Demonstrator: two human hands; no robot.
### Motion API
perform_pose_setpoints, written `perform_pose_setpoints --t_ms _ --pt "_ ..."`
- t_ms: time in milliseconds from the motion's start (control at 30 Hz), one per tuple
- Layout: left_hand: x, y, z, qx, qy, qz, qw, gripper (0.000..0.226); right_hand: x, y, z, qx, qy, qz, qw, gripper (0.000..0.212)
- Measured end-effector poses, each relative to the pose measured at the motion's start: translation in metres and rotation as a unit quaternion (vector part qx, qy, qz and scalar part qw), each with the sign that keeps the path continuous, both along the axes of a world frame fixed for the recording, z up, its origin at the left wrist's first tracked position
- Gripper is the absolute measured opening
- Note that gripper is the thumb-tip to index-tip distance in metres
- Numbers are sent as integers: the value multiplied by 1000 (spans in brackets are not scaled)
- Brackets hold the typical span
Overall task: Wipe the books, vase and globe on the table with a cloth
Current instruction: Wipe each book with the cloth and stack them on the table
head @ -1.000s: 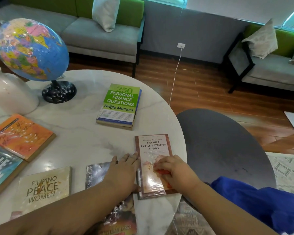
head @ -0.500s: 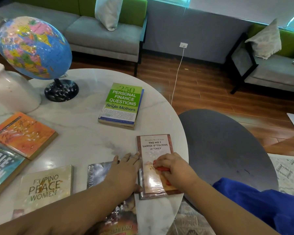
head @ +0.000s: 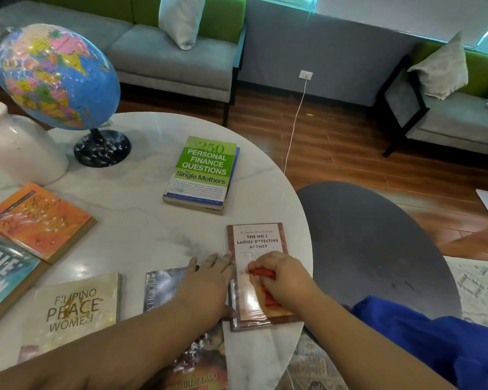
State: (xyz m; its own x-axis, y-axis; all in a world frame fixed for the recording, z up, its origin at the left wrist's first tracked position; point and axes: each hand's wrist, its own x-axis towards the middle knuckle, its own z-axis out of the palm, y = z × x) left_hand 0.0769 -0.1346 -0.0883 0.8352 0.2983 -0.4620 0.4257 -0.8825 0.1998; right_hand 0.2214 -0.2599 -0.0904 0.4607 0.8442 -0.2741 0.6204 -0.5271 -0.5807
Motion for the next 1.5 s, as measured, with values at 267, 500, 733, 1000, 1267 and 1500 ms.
perform_pose_setpoints --t_ms 267,500,733,1000,1267,1500 --pt "0 0 -1 3 1 -2 1000 99 -8 7 -1 7 5 7 1000 28" --pt "0 0 0 1 4 1 1000 99 -2 -16 -20 75 -126 58 987 23" --pt "0 0 -1 1 1 1 1000 98 7 -36 -21 75 -85 78 991 26" --pt "0 -1 0 -2 -2 7 1000 97 -16 -25 -14 41 -76 155 984 30" --pt "-1 -1 0 1 -2 6 1000 96 -25 -10 -25 80 -120 91 985 30" --pt "-3 0 -4 -4 -13 9 1000 101 2 -35 -28 57 -96 75 991 29"
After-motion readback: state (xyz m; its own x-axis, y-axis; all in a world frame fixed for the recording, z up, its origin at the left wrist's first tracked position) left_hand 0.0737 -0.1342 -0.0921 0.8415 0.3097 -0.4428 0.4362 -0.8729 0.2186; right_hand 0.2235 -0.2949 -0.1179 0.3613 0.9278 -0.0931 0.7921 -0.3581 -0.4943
